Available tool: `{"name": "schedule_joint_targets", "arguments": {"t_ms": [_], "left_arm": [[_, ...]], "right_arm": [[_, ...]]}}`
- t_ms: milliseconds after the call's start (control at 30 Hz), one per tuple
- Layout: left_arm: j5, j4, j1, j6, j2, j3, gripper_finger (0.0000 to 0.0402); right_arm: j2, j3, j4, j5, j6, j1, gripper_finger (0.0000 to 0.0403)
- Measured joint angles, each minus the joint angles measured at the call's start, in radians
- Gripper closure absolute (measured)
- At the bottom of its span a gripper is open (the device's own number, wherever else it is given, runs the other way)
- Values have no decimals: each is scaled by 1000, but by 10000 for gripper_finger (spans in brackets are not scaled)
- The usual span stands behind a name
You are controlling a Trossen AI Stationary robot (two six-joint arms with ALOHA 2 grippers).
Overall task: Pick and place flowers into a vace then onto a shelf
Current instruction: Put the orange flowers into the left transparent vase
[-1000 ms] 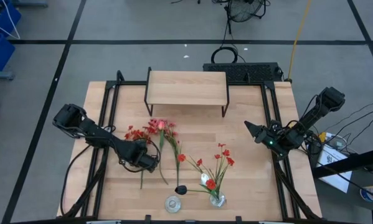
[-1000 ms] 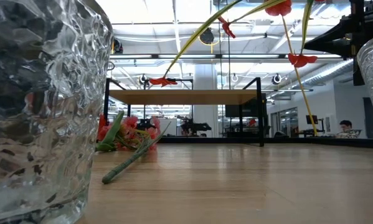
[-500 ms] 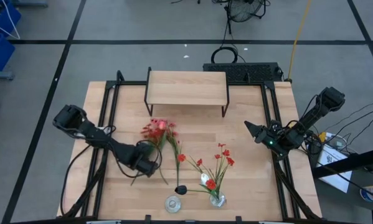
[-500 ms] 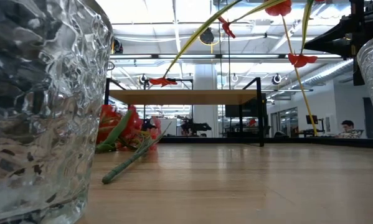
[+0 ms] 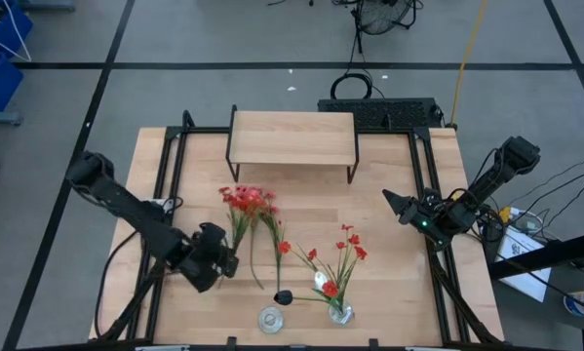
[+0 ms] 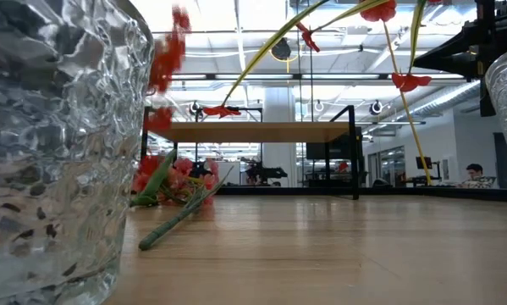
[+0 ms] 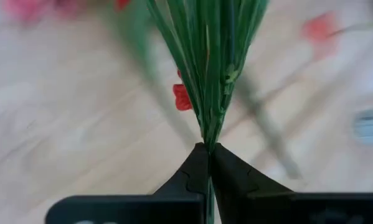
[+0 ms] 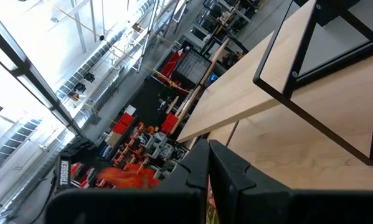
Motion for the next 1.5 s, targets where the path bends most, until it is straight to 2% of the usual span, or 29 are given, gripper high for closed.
{"name": "schedule_joint_targets", "arguments": {"t_ms": [167,233,367,500,700,867,1000,1100,1500], "left_arm": [[-143,163,-42,191,-75,1,396],[-183,267,-43,322,-93,1,393],[-187,494,-35,638,-99,2,386],[-159,683,-25,824,-99,2,396],[-165,915,-25,1085,-99,3,386],[-120,982,-25,1181,-99,3,394],[-107,1020,-25,1225,-75,3,386],[-102,1025,-25,1231,-54,3,395],[-87,1198,-24,1279,106,3,393]], "right_arm": [[0,0,0,0,0,0,399],[0,0,0,0,0,0,399],[0,0,0,0,0,0,399],[0,0,0,0,0,0,399],[0,0,0,0,0,0,399],[0,0,0,0,0,0,399],[0,0,0,0,0,0,398],[0,0,0,0,0,0,399],[0,0,0,0,0,0,399]]}}
